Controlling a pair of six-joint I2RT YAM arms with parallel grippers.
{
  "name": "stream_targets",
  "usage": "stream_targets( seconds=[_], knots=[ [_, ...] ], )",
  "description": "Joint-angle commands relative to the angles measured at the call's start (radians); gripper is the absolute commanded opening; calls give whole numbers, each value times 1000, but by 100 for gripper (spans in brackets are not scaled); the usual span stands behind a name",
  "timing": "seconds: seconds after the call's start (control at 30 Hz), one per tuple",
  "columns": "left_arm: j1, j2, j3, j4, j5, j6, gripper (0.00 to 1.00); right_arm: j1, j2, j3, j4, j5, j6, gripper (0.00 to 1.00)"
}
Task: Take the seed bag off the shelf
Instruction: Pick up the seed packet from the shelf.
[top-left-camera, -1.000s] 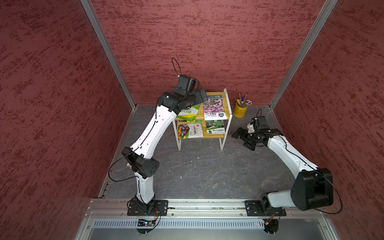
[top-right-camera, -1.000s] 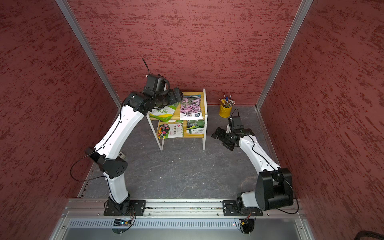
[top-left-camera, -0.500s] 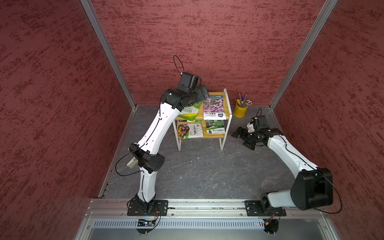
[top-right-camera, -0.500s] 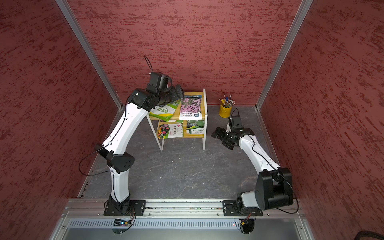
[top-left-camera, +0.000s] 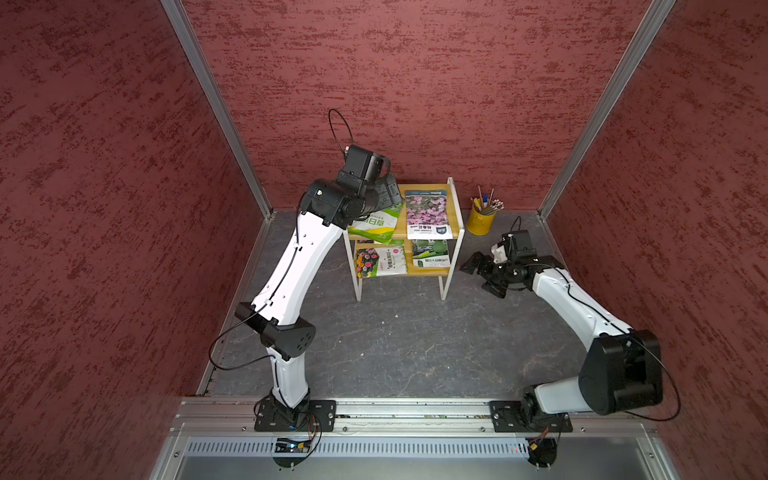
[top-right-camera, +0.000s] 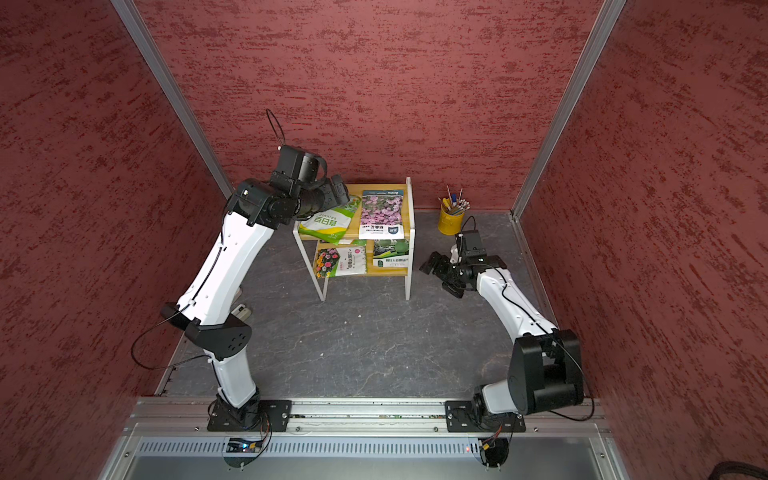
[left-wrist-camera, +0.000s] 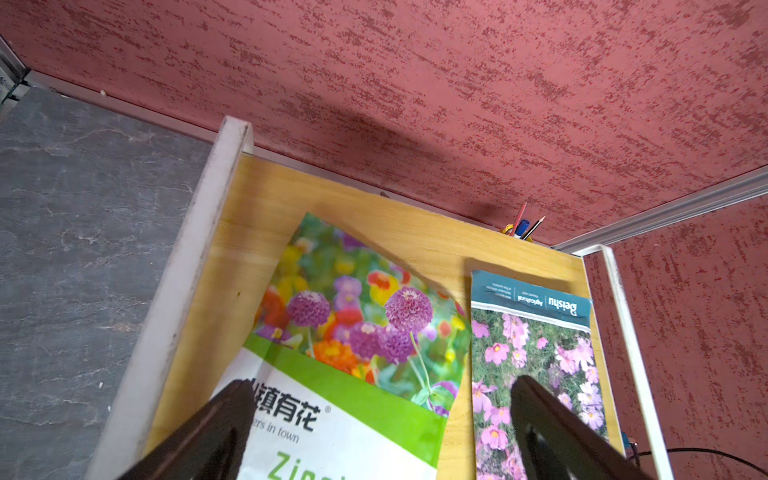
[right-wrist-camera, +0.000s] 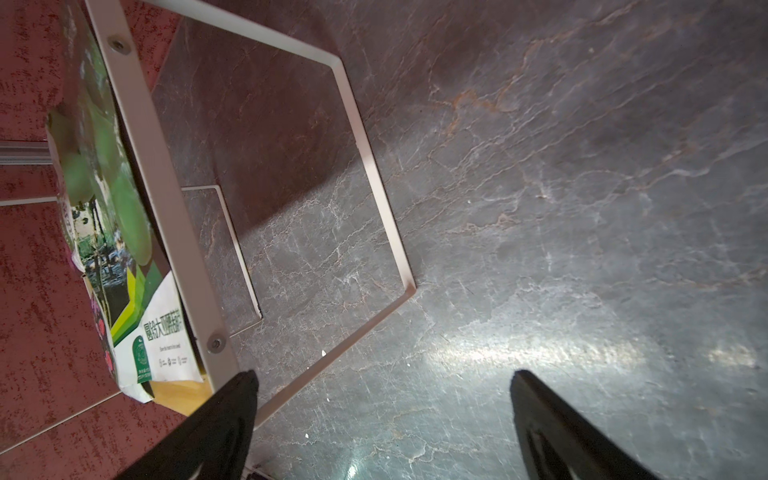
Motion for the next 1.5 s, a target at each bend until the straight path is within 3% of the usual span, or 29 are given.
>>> stream_targets(
  seconds=[0.0, 0.2, 0.63, 0.93, 1.1, 1.23, 1.47],
  knots=[
    [-22, -18, -59, -19, -16, -27, 100, -7, 2, -2, 17, -9, -3, 98],
    [-67, -44, -147, 11, -33, -81, 100, -6, 0, 0, 9, -6, -9, 98],
    [-74, -33, -128, 2, -33, -98, 100, -6, -3, 4, 1, -5, -11, 98],
    [-49, 20, 78, -65, -30, -31, 100, -7, -6, 22, -19, 7, -21, 98],
    [-12, -38, 82, -69, 42, -6, 100, -6, -10, 15, -13, 8, -18, 98],
    [27, -108, 60, -74, 166, 7, 100, -6, -9, 12, -7, 4, -14, 98],
    [62, -304, -138, -92, 356, -7, 100, -7, -9, 15, -5, 4, -13, 98]
  ],
)
